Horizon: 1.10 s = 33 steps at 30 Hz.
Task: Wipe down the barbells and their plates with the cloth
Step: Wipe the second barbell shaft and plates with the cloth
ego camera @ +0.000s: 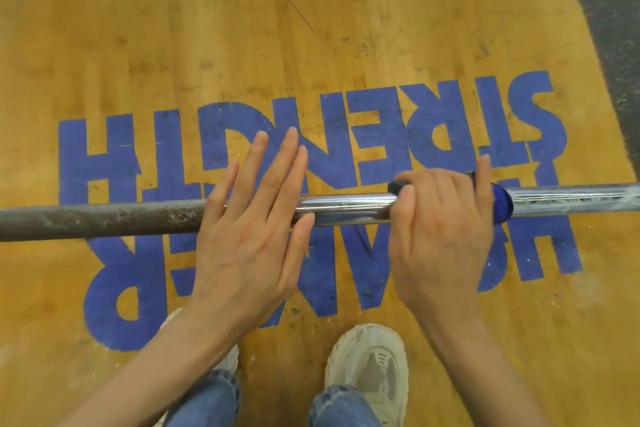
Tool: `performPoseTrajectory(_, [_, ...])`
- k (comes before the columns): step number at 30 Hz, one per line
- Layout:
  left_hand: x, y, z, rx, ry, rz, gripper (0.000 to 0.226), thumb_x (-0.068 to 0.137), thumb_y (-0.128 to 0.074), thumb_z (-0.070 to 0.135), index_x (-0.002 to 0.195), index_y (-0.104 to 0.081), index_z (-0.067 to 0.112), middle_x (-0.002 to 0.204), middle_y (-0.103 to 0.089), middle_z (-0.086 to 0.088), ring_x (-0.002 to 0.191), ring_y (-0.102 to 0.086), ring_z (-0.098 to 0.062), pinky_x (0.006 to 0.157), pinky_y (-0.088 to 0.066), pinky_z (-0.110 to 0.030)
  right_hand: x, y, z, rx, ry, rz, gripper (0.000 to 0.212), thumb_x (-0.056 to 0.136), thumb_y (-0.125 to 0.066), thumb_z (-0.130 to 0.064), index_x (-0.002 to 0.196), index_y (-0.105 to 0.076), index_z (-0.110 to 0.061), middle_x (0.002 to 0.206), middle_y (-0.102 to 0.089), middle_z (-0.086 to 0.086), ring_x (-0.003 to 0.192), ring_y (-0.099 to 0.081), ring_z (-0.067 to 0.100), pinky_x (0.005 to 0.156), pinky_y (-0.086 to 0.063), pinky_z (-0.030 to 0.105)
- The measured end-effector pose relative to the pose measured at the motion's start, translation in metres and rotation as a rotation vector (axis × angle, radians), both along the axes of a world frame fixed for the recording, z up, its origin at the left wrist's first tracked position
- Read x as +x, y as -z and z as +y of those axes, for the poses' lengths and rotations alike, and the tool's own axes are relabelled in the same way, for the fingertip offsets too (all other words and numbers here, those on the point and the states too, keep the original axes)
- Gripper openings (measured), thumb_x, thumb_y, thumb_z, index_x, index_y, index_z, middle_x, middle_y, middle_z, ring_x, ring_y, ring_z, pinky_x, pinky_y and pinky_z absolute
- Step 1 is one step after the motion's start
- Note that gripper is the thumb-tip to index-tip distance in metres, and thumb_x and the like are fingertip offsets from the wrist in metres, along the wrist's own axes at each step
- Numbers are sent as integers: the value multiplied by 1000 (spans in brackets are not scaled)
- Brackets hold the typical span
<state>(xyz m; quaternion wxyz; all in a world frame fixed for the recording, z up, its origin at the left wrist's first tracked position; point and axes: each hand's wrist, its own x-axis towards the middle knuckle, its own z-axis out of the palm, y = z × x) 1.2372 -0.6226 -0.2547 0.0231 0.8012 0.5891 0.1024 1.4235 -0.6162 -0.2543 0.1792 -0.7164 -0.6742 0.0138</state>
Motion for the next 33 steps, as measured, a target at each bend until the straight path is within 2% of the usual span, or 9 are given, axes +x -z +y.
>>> performPoseTrajectory(5, [-1,1,-12,0,31,17,55,105,-31,30,155,-35,6,165,-26,-6,154,-20,-28,122,-15,-39,-25,5,-24,20,-203,-22,43,105,-28,-20,108,-69,-9,100,-67,4,99,-63,27,122,-25,42])
performPoseTrajectory(7, [0,1,-15,0,40,14,55,105,-31,30,155,-35,7,164,-28,-6,153,-21,-27,121,-15,-39,-20,-5,-9,-12,-228,-62,53,106,-17,-19,87,-66,-11,72,-55,1,68,-51,27,91,-51,44])
performPoseTrajectory(9, [0,2,-17,3,51,19,55,105,-31,30,155,-34,7,164,-28,-6,153,-21,-26,121,-16,-40,-25,-21,22,-227,-379,-264,62,99,3,-12,84,-56,-11,59,-30,1,50,-25,26,49,-33,35])
performPoseTrajectory(13, [-3,5,-22,8,53,50,56,105,-31,31,156,-33,8,164,-27,-5,154,-18,-25,120,-17,-42,-24,-15,24,-307,-407,-276,29,96,-30,-7,79,-52,-9,57,-32,3,48,-28,25,47,-30,31])
performPoseTrajectory(17, [-2,5,-23,7,49,54,55,106,-29,31,155,-35,7,164,-28,-4,154,-18,-25,121,-17,-41,-29,6,-39,39,-106,59,42,108,-31,-24,98,-70,-14,95,-67,0,96,-60,24,111,-36,39])
performPoseTrajectory(21, [-2,5,-23,14,51,56,55,105,-30,30,155,-35,8,164,-29,-4,153,-20,-25,120,-16,-39,-34,-11,15,-61,-183,-137,43,90,-61,-11,59,-32,-16,50,-45,2,47,-27,26,48,-28,29])
performPoseTrajectory(26, [-1,5,-19,20,41,42,56,104,-30,32,154,-36,8,164,-29,-4,153,-21,-26,120,-16,-39,-31,-2,8,-14,-201,-95,39,97,-57,-15,61,-41,-15,56,-50,3,50,-37,26,53,-32,29])
performPoseTrajectory(29, [-1,6,-17,24,29,46,56,105,-29,33,154,-37,8,164,-29,-3,153,-21,-26,120,-15,-39,-33,19,-32,144,-87,116,45,108,-32,-26,94,-73,-14,95,-70,0,95,-62,24,109,-35,37])
performPoseTrajectory(33, [-2,7,-14,33,26,57,55,105,-30,33,154,-38,8,163,-30,-2,153,-22,-26,119,-18,-40,-39,-7,22,13,-68,-46,50,99,-47,-21,52,-30,-18,49,-27,-2,51,-31,24,51,-27,31])
